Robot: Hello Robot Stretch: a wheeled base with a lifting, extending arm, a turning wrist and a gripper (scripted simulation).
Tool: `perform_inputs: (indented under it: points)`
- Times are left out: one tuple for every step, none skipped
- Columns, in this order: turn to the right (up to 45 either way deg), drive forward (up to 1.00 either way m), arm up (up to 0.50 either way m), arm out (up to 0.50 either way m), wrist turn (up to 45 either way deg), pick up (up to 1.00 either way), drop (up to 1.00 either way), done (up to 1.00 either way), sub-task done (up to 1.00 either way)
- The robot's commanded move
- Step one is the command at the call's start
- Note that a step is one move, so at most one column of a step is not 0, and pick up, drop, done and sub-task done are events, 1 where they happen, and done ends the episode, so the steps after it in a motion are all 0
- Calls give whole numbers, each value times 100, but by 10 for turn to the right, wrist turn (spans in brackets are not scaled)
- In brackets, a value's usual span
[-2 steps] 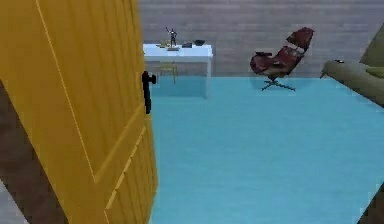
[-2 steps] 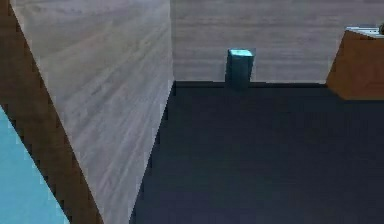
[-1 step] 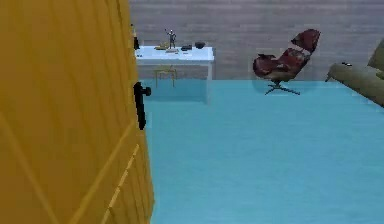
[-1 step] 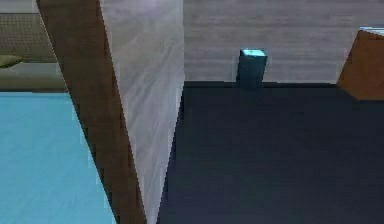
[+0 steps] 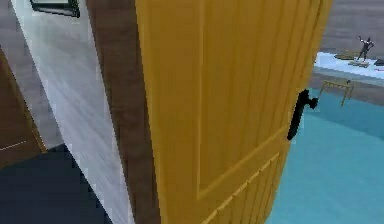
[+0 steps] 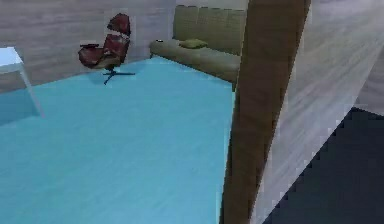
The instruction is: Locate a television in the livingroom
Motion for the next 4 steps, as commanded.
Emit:
perform_inputs:
  points:
    - [-450,0,0,0,0,0,0,0,0]
    - [-450,0,0,0,0,0,0,0,0]
    - [-390,0,0,0,0,0,0,0,0]
    - [0,15,0,0,0,0,0,0,0]
